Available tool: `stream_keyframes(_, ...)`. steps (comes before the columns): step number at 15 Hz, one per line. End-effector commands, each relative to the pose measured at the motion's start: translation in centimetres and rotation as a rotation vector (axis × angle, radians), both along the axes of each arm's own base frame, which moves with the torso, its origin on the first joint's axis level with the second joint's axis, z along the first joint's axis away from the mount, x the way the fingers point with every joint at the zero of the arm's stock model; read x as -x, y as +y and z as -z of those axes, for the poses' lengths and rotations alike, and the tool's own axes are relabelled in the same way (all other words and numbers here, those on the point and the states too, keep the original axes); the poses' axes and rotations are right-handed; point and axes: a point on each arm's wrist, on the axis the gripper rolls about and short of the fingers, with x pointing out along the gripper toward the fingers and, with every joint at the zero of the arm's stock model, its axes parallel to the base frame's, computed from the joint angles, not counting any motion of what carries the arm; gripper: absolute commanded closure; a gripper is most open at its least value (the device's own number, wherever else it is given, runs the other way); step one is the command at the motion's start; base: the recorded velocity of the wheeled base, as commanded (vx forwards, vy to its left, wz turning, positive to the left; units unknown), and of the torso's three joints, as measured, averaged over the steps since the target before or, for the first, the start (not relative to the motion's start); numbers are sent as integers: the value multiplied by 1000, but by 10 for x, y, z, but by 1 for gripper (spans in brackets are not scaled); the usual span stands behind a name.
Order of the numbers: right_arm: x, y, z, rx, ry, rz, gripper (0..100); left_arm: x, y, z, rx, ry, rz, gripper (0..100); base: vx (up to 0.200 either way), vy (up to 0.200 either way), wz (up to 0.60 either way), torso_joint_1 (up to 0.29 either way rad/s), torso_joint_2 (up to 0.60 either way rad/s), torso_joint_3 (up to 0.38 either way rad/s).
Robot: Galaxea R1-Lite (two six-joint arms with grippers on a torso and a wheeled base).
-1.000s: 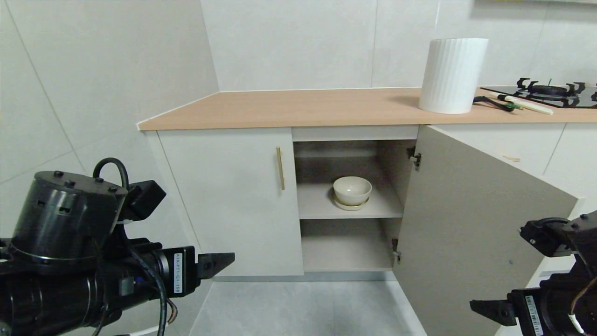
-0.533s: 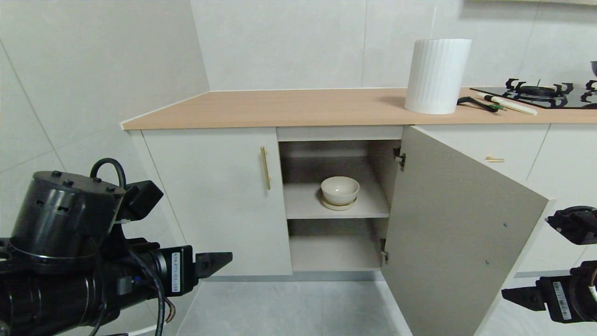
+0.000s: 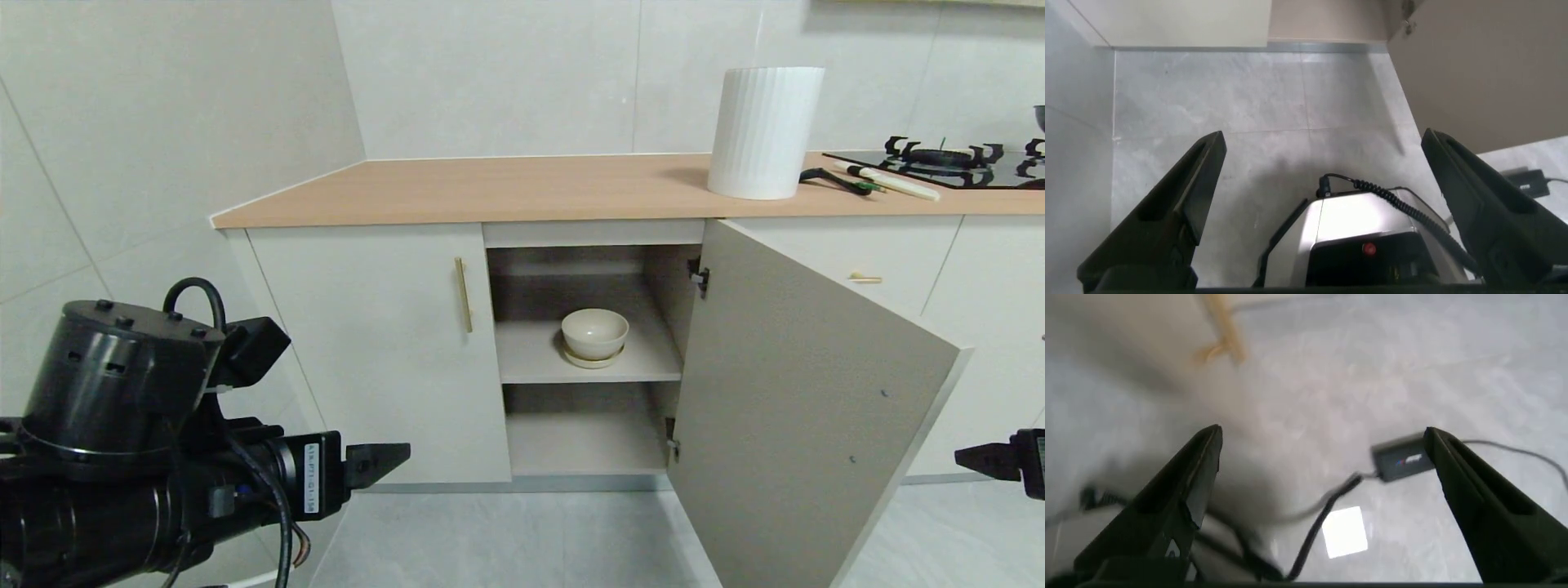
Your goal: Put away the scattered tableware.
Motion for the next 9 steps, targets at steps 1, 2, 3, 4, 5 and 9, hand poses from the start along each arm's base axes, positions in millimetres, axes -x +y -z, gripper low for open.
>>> stream_keyframes(1,-9,-8,5,-2,11,42,0,0,0,0,-1,2,0,0,0,0,0,0,0,0)
stream_keyframes(2,-10,-8,6,-4,9,44,0,0,0,0,-1,2,0,0,0,0,0,0,0,0)
stream_keyframes(3,-23,-10,12,-10,5,55,0,0,0,0,0,0,0,0,0,0,0,0,0,0)
stream_keyframes(4,-30,-12,16,-22,-3,69,0,0,0,0,-1,2,0,0,0,0,0,0,0,0)
stream_keyframes(5,-32,-12,17,-28,-7,76,0,0,0,0,0,0,0,0,0,0,0,0,0,0)
stream_keyframes(9,-53,-11,29,-91,-55,126,0,0,0,0,1,1,-1,0,0,0,0,0,0,0)
